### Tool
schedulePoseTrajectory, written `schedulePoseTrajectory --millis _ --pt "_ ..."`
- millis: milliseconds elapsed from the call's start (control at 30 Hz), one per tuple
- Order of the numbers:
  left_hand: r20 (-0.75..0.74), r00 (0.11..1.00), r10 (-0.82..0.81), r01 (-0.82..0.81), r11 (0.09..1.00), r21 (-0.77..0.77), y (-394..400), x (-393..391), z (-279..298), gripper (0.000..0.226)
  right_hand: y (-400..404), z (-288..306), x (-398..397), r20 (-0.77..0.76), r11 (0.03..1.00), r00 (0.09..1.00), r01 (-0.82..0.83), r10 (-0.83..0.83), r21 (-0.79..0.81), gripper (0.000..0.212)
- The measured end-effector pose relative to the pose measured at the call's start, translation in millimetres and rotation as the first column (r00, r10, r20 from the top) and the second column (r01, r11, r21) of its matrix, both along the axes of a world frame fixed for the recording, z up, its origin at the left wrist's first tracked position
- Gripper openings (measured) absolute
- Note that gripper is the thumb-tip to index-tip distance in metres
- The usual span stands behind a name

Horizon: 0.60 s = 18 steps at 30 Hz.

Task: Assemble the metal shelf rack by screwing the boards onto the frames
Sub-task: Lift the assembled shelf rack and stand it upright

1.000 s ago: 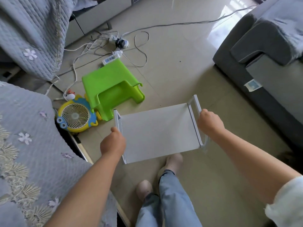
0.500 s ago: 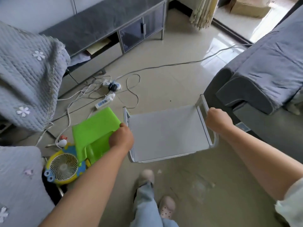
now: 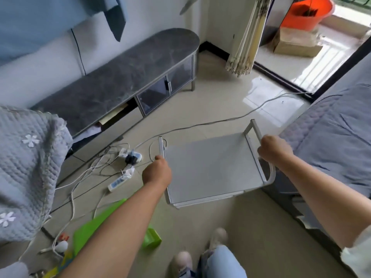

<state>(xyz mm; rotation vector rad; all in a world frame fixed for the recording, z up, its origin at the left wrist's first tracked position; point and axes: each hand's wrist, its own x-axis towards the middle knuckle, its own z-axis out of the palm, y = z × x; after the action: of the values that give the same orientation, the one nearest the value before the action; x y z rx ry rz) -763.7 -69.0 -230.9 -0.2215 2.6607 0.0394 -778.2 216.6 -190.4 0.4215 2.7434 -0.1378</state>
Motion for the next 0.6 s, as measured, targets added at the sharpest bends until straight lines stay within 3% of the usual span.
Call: schedulePoseTrajectory --millis 133,233,433,533,600 --pt "-0.002 1.0 0.026 -0.026 0.999 -0.019 26 -92 4 0.035 31 -4 -97 0.018 0.997 1.0 0.005 -0.003 -0.072 0.022" --pt "-0.002 0.993 0.118 -0.118 0.993 -0.005 47 -156 12 0.032 51 -4 -168 0.031 0.995 0.999 -0.038 0.041 -0.097 0.008" --pt "0.019 0.98 0.198 -0.198 0.98 -0.001 90 -277 13 0.027 89 2 -312 0.052 0.987 0.987 -0.148 0.151 -0.065 0.001" --pt "0.026 0.974 0.225 -0.225 0.974 0.005 114 -342 11 0.027 111 1 -389 0.066 0.985 0.983 -0.169 0.17 -0.02 0.018" --pt "0.03 0.97 0.241 -0.241 0.97 0.008 132 -388 10 0.028 125 -1 -440 0.076 0.979 0.976 -0.206 0.204 0.017 0.015"
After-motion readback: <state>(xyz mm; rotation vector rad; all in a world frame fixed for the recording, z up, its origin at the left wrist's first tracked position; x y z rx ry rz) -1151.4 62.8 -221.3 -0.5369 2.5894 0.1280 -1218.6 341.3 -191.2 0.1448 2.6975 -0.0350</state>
